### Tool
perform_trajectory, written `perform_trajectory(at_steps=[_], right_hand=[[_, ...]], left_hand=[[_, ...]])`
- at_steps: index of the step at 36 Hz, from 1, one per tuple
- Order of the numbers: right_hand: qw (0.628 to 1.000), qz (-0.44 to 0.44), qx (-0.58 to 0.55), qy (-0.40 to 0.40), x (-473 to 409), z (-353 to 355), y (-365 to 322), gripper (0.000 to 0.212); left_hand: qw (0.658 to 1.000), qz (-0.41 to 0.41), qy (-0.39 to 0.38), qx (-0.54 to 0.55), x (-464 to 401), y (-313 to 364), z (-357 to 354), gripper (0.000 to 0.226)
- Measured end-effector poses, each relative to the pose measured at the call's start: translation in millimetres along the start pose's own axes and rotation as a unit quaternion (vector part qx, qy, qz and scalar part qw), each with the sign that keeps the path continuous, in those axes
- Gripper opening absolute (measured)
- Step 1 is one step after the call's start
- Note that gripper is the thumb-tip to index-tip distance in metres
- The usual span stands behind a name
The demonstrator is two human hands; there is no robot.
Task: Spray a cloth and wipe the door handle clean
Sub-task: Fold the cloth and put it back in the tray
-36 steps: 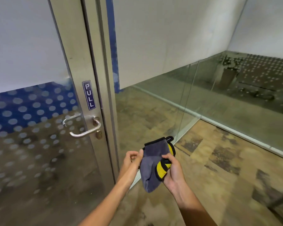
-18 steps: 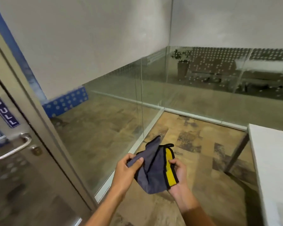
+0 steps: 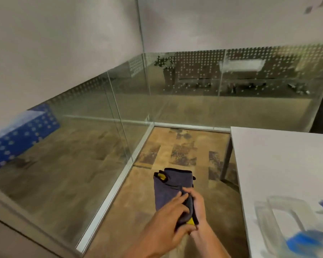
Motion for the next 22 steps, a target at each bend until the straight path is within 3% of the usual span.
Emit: perform_trajectory(at_steps=[1,3,6,8,11,15,18,20,22], right_hand=[[1.000,0.007,-0.004,-0.001,0,4,-6,0.032],[1.000,0.009,0.000,-0.013,7,8,-14,0.015],[0.999,0.036,-0.014,-0.024,7,16,-29,0.028],[0.999,0.034,-0.034,-0.026,11,19,-38,0.023],[0.999,0.031,0.035,0.013,6,35,-54,0.016],[0.996,0.028,0.074,0.050,1,37,-69,0.031],[0.995,0.048,0.057,0.061,-7,30,-85,0.030],[0.994,0.075,0.043,0.063,-14,29,-96,0.024],[0.993,0.091,0.029,0.066,-21,27,-104,0.022]], left_hand=[[0.999,0.018,0.021,0.039,-1,0,2,0.050],[0.985,0.075,0.095,0.124,-2,-6,11,0.035],[0.939,0.177,0.213,0.206,-8,-27,21,0.013],[0.942,0.193,0.197,0.190,-25,-36,18,0.020],[0.967,0.164,0.104,0.163,-54,-41,3,0.036],[0.991,0.106,0.000,0.080,-94,-37,-20,0.040],[0.993,0.113,0.028,-0.013,-121,-40,-24,0.045],[0.989,0.133,0.062,0.005,-136,-39,-21,0.047],[0.989,0.145,0.022,0.036,-153,-38,-28,0.049]])
Point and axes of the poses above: each hand's wrist, its own x-axis away from the middle knuckle, its own z-axis out of the back of the hand, y = z × x, the point moved 7 cm from there along -x, towards the middle knuckle, and after that the axes turned 13 degrees about -x, right-handed, at the moved point
